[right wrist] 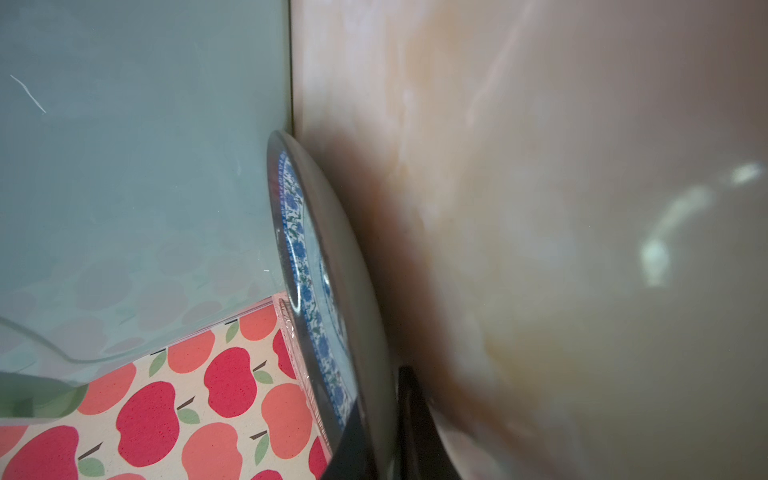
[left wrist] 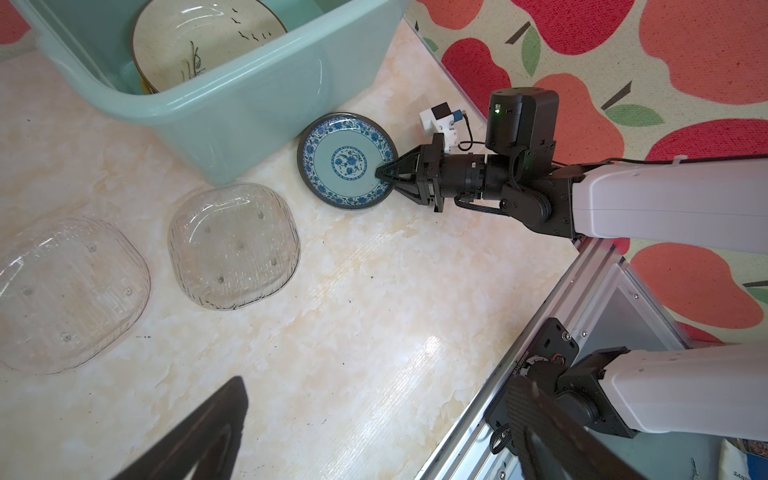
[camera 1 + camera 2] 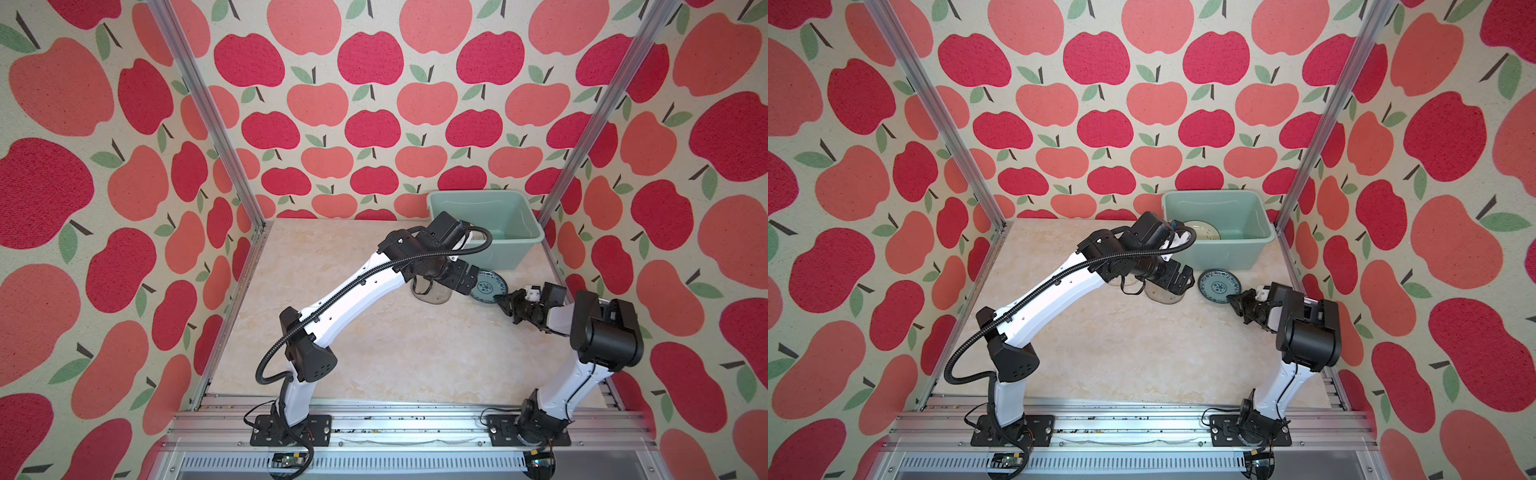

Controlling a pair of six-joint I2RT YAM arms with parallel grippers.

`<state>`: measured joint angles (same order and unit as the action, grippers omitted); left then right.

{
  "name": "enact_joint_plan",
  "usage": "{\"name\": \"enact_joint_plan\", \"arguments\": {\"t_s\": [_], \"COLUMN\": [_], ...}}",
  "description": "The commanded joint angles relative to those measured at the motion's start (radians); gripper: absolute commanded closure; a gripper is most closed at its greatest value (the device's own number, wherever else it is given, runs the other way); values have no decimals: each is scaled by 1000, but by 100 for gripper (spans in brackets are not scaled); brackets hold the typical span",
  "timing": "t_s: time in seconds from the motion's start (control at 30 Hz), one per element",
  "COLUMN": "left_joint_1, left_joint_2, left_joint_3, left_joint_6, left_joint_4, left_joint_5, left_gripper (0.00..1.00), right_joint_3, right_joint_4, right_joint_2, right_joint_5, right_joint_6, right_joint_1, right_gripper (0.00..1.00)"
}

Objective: Place the plates into the plastic bin on the countertop
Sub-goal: 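Pinch the blue floral plate's rim with the right gripper while the left pushes it, then lift the blue floral plate upright and carry it to the bin with the right gripper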

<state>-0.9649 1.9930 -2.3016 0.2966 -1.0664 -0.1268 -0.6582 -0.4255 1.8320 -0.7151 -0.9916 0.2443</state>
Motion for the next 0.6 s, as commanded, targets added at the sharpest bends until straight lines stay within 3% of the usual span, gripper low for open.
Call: {"name": "enact_joint_plan", "arguments": {"t_s": [0.0, 0.13, 0.33, 0.57], "left_joint_1": [3, 3, 3, 51], "left_joint_2": [23, 9, -58, -263], "left_joint_3": [-57, -61, -35, 224], "left_joint_6": [-13, 0, 12, 26], "left_joint_4": [-59, -49, -6, 163], "left_joint_5": [16, 17, 14, -34], "left_gripper": [1, 1, 1, 1], "right_joint_3": [0, -5, -87, -253], "right_joint_4": [131, 318, 763, 1104], "right_joint_2": [-37, -174, -467, -707], "right_joint_5": [56, 82, 159, 171], "right_joint_6": [37, 116, 324, 377], "right_joint_1": [-5, -3, 4, -5], "right_gripper": [91, 97, 100, 100]}}
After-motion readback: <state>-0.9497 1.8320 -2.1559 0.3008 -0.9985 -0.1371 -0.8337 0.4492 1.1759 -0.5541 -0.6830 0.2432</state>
